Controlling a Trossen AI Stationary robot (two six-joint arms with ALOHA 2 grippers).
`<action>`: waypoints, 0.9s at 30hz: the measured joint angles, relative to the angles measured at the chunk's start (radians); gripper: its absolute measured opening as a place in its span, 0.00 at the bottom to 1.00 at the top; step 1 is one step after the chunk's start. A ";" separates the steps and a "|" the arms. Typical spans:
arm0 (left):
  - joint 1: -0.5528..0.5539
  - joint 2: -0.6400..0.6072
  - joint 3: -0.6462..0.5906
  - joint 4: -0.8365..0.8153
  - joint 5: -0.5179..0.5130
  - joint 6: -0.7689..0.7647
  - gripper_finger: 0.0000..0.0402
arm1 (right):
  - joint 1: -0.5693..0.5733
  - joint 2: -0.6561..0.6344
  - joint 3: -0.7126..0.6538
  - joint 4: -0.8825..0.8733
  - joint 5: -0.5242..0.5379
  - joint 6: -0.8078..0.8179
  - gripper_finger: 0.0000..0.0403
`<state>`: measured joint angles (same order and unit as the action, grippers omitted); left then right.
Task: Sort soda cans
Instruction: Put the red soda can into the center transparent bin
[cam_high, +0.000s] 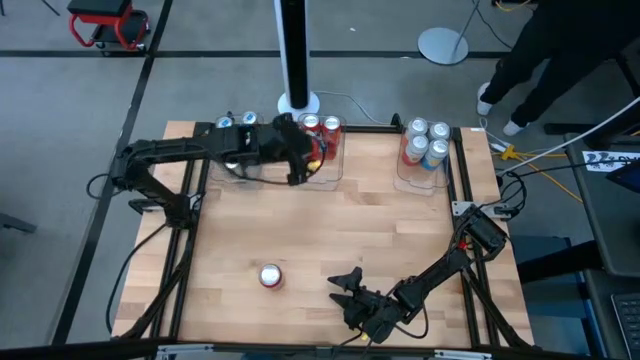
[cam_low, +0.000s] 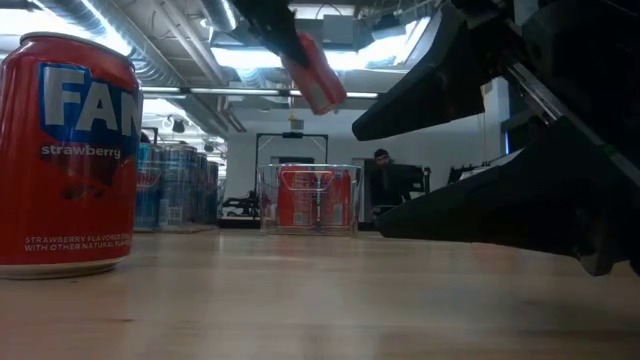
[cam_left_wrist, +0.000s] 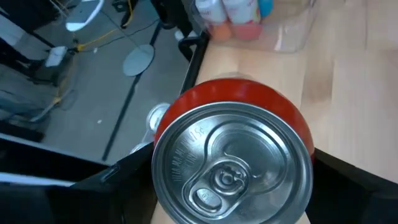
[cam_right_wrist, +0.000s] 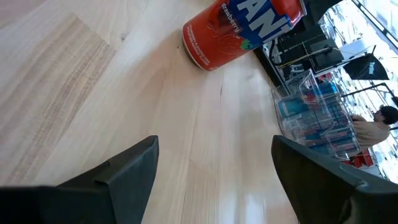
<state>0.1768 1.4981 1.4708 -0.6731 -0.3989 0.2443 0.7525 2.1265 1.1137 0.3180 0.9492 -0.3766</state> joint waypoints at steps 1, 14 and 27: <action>0.022 0.010 0.000 0.019 0.023 0.000 0.75 | 0.000 0.000 0.000 0.000 0.000 -0.003 0.77; 0.149 0.215 0.000 0.090 0.082 0.035 0.75 | -0.001 0.001 0.000 -0.004 0.034 -0.081 0.77; 0.191 0.379 0.000 0.077 0.085 0.055 0.75 | -0.039 -0.001 0.001 -0.021 0.003 -0.142 0.77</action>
<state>0.3680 1.8769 1.4708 -0.5956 -0.3141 0.2993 0.7132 2.1254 1.1146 0.2970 0.9521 -0.5187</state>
